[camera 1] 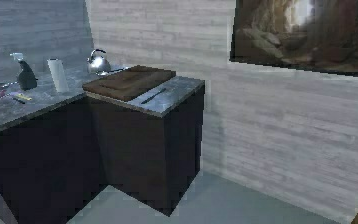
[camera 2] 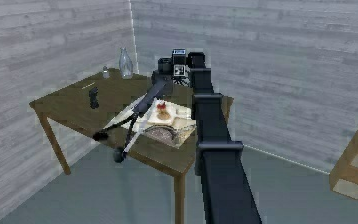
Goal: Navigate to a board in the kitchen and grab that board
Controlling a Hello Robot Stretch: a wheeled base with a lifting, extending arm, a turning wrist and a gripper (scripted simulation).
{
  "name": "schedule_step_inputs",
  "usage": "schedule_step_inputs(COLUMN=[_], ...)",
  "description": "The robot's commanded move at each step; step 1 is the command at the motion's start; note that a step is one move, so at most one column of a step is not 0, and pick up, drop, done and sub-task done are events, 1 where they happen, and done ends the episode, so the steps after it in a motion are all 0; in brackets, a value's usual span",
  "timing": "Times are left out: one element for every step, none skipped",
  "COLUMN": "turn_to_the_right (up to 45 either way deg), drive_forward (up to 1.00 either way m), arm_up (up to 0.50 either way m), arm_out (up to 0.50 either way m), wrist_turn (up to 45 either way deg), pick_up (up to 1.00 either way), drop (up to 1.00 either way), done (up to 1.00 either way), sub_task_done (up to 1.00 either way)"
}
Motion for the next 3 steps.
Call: schedule_step_inputs(turn_to_the_right=[0.0, 0.0, 0.0], drive_forward=[0.00, 0.00, 0.00], arm_up=[0.00, 0.00, 0.00], arm_out=[0.00, 0.00, 0.00], wrist_turn=[45.0, 45.0, 45.0], pick_up=[0.00, 0.00, 0.00], drop=[0.00, 0.00, 0.00], done=[0.00, 0.00, 0.00], sub_task_done=[0.00, 0.00, 0.00])
